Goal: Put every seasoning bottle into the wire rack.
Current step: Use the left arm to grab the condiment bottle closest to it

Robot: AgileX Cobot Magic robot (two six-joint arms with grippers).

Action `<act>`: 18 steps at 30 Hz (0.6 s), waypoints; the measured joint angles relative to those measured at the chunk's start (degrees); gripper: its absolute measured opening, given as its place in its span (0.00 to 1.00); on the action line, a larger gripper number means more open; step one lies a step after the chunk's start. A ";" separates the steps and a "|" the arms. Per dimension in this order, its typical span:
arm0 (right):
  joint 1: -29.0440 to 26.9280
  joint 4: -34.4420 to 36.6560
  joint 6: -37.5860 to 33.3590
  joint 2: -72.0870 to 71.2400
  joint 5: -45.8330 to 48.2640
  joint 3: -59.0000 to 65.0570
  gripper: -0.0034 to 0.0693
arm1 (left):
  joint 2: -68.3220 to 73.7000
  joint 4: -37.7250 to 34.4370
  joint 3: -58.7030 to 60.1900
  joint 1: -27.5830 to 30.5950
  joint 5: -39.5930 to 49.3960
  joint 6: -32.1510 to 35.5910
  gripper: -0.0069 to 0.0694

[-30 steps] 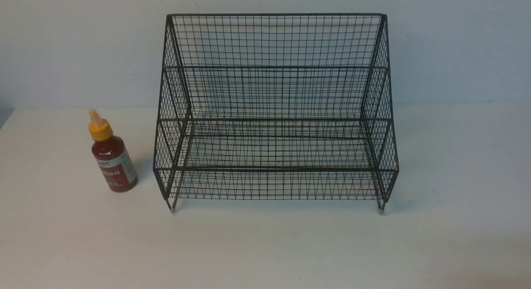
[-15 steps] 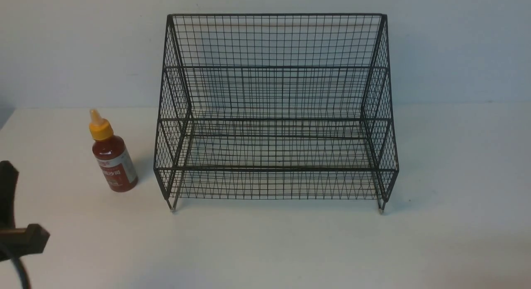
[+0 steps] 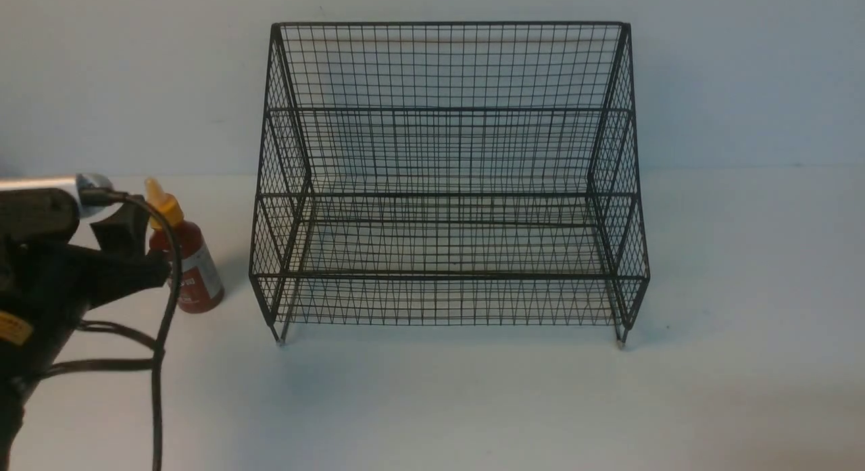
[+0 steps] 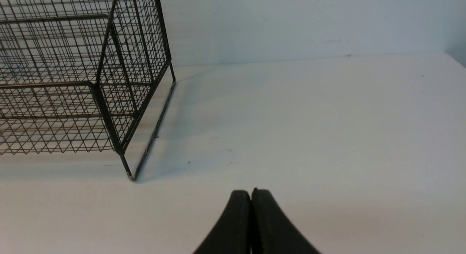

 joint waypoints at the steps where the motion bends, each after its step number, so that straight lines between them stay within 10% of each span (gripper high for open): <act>1: 0.00 0.00 0.00 0.00 0.00 0.00 0.03 | 0.37 -0.05 -0.23 0.00 0.00 0.00 0.71; 18: 0.00 0.00 0.40 0.00 0.00 0.00 0.03 | 21.50 -8.11 -16.77 0.00 -3.70 1.11 0.72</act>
